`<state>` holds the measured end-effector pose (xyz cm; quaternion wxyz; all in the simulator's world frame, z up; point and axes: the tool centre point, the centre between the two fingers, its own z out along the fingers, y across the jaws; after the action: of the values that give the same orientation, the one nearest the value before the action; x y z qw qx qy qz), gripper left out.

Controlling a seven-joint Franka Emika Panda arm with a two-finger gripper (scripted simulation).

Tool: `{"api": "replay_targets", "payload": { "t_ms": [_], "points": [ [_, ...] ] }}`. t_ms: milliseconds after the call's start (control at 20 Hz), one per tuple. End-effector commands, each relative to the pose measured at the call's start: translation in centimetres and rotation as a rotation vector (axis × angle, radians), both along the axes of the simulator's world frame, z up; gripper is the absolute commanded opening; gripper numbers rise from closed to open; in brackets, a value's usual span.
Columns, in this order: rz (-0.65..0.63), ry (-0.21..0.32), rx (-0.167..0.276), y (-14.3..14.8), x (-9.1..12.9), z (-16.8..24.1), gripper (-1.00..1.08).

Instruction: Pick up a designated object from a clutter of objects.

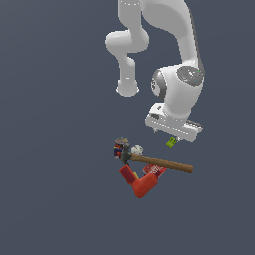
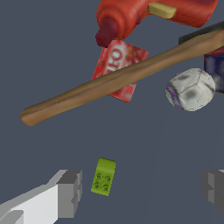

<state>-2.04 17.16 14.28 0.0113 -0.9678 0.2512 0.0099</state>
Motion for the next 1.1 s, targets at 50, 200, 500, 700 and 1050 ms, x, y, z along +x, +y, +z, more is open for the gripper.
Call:
{"api": "replay_targets", "payload": {
  "t_ms": [50, 200, 500, 700, 1050],
  "points": [
    [-0.062, 0.0, -0.004, 2.1, -1.0, -2.1, 1.0],
    [-0.111, 0.0, -0.01, 3.6, -2.0, -3.8, 1.0],
    [-0.186, -0.005, -0.02, 5.7, -3.6, -6.3, 1.0],
    [-0.218, -0.008, -0.025, 6.5, -4.3, -7.3, 1.0],
    [-0.239, -0.01, -0.028, 7.1, -4.8, -8.0, 1.0]
  ]
}}
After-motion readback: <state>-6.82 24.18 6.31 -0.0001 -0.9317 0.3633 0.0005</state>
